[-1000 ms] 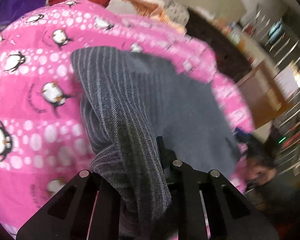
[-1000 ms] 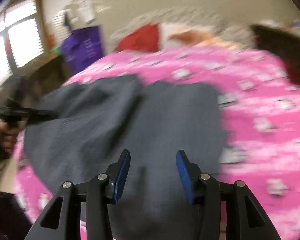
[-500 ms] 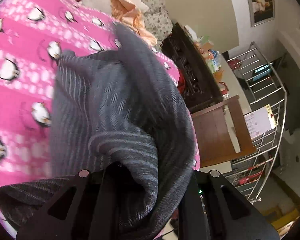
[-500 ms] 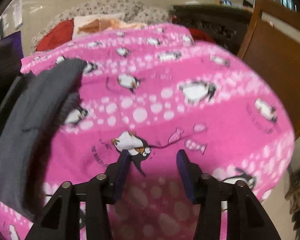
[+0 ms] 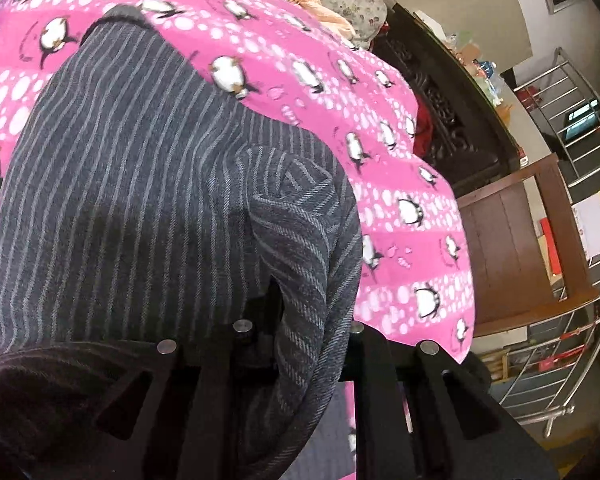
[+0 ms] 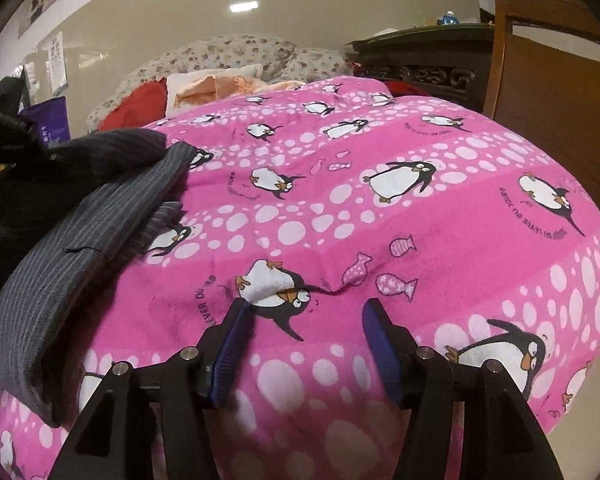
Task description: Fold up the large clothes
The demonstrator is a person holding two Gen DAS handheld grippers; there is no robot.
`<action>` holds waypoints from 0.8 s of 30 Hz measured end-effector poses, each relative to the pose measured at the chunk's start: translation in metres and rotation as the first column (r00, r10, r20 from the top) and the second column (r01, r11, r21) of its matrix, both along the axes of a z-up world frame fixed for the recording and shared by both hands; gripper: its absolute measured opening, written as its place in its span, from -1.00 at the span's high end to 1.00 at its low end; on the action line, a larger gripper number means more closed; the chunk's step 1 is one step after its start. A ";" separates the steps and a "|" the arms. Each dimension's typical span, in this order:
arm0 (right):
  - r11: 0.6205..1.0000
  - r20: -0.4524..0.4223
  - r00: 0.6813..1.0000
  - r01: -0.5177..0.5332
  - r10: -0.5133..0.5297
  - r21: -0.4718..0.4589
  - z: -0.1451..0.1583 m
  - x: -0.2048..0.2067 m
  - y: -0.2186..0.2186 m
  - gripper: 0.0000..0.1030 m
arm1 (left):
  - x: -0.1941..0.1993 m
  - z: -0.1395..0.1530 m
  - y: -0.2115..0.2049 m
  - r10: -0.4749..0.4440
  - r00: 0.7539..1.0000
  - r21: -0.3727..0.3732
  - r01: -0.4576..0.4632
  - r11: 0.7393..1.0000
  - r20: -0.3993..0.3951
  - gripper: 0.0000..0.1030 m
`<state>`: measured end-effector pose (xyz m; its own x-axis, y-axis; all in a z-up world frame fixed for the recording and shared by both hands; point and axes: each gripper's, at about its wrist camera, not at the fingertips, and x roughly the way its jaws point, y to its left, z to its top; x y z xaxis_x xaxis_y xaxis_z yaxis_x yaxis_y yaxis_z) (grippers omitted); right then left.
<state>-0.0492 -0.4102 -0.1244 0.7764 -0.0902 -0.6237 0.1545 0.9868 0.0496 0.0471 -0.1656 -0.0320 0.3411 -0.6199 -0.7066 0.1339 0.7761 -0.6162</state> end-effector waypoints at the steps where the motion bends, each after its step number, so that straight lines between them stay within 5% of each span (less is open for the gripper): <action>1: 1.000 -0.006 1.000 -0.002 0.002 0.003 0.000 0.001 0.000 -0.10 | 0.004 -0.001 0.002 0.007 1.000 0.000 -0.007 1.000 -0.002 0.78; 4: 1.000 -0.037 0.999 -0.010 0.011 0.016 0.002 0.000 0.000 -0.10 | 0.010 -0.007 -0.001 0.018 1.000 0.009 -0.018 1.000 -0.015 0.67; 8: 0.999 -0.081 0.996 -0.026 0.029 0.031 0.005 -0.010 0.000 -0.13 | 0.009 -0.012 -0.016 -0.024 1.000 0.001 0.024 1.000 -0.006 -0.24; 10: 0.999 -0.097 0.995 -0.026 0.030 0.046 0.005 -0.017 -0.002 -0.17 | 0.005 -0.005 -0.018 -0.044 0.999 -0.048 0.044 0.998 -0.010 -0.44; 14: 0.997 -0.130 0.991 -0.013 0.023 0.076 0.004 -0.026 -0.004 -0.24 | 0.000 0.017 0.000 -0.040 0.998 -0.233 0.028 0.972 -0.045 -0.45; 18: 0.999 -0.175 0.985 -0.005 0.013 0.047 0.009 -0.024 0.001 -0.25 | -0.001 0.055 0.039 -0.034 0.999 -0.452 0.025 0.892 -0.011 -0.45; 21: 1.000 -0.209 0.978 -0.009 0.009 0.005 0.019 -0.024 0.007 -0.24 | -0.009 0.081 0.086 -0.009 0.998 -0.472 0.040 0.881 0.068 -0.46; 24: 0.999 -0.161 0.987 -0.012 0.003 -0.052 0.041 -0.035 0.015 -0.24 | -0.023 0.083 0.141 0.039 0.987 -0.375 0.021 0.927 0.153 -0.47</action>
<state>-0.0844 -0.3952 -0.0834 0.6673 -0.1209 -0.7349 0.1485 0.9885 -0.0277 0.0246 -0.0246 0.0515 0.4344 -0.8252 -0.3611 0.2452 0.4941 -0.8341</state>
